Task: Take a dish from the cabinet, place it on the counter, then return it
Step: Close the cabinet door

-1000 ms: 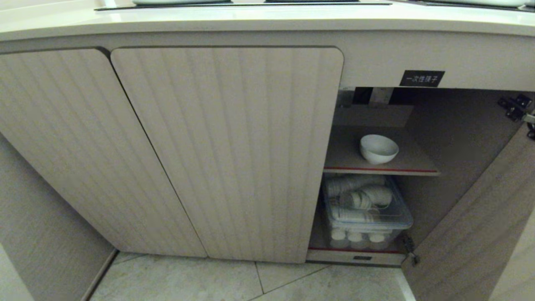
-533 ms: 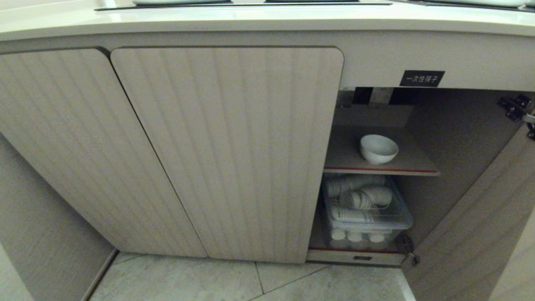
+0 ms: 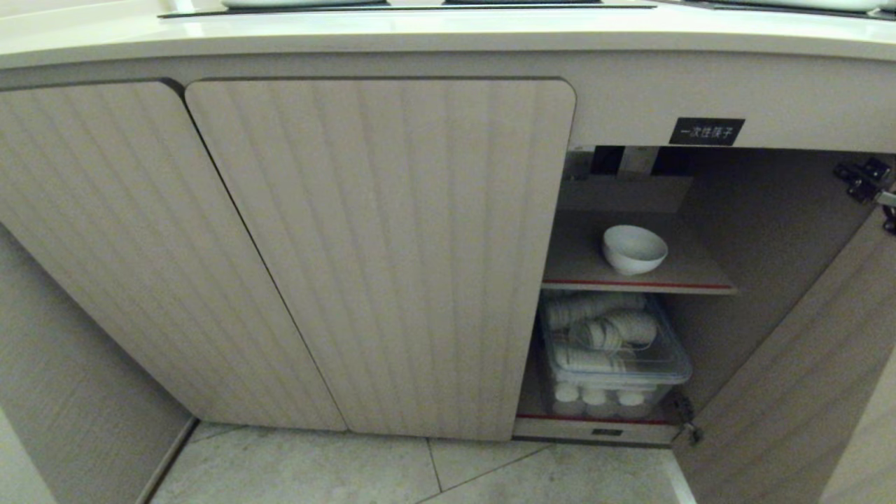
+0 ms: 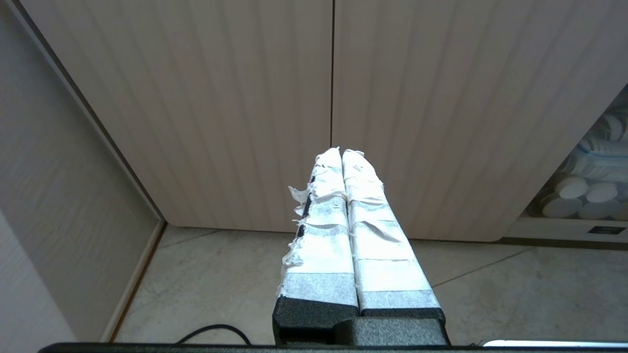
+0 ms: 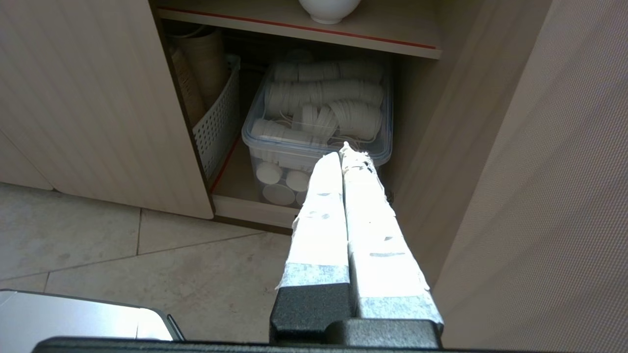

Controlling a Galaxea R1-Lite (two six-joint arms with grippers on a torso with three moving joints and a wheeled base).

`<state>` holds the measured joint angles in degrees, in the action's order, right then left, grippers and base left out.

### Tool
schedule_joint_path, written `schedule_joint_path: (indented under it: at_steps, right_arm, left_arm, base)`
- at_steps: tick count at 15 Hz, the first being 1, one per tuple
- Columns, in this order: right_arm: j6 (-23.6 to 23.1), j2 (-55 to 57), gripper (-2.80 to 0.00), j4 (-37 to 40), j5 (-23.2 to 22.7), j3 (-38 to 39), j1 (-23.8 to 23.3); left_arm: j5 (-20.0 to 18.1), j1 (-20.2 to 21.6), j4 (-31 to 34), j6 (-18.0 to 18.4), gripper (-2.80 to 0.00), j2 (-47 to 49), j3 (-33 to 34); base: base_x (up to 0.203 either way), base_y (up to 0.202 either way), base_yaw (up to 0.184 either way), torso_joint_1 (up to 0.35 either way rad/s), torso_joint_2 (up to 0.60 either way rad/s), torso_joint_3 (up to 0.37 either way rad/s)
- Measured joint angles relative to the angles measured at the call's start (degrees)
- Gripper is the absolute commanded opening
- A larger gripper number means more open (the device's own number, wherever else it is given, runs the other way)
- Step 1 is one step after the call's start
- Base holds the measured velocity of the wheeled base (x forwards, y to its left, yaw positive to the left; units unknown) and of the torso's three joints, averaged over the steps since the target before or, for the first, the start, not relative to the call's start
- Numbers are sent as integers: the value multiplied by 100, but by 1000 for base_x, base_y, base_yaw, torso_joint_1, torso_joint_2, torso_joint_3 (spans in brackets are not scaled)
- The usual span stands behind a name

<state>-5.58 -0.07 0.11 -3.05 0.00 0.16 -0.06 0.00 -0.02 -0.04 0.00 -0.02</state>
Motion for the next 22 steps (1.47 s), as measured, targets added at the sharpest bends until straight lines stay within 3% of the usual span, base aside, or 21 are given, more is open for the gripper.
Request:
schedule_joint_path:
  at_steps: [18, 22]
  right_arm:
    - [0, 0, -280, 0, 0, 0, 0]
    - [0, 0, -280, 0, 5, 0, 0]
  left_arm:
    - [6, 0, -1, -1, -280, 0, 0]
    - [6, 0, -2, -4, -280, 0, 0]
  base:
    - [0, 0, 0, 0, 0, 0]
    - [-169, 0, 4, 1, 2, 3]
